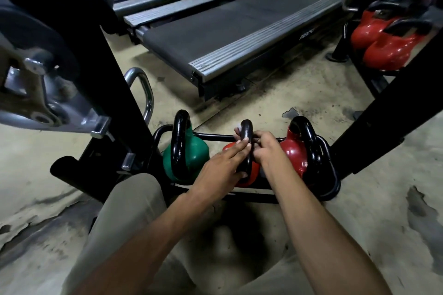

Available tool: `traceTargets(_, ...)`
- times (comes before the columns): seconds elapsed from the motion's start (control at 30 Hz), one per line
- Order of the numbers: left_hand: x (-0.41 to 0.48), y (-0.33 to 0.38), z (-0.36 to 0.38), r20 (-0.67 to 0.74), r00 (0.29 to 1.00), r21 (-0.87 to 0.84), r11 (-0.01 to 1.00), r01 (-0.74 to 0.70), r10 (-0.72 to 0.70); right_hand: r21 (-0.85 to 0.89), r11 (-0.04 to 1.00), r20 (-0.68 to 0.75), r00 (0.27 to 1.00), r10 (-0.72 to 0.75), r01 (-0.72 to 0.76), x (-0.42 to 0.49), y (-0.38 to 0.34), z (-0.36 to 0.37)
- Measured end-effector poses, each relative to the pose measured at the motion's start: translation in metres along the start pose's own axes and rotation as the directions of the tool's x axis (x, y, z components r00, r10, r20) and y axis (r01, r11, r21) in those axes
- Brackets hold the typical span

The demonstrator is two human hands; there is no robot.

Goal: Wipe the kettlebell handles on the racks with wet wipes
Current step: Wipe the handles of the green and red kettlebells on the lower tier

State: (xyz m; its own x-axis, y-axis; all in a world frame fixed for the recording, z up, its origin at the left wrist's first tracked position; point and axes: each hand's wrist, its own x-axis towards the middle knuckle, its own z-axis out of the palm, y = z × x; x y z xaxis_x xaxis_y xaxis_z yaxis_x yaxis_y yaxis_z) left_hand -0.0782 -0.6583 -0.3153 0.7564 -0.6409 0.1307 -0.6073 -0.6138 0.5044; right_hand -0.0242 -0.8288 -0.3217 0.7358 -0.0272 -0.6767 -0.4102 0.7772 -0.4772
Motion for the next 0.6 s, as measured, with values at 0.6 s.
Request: traceTargets(0.6,0.001,-0.035,0.015,-0.137,0.962,-0.22,0.94,-0.261,0.235,-0.269,-0.962,0.267,0.963,-0.025,0.05,0.027,-0.024,0.098)
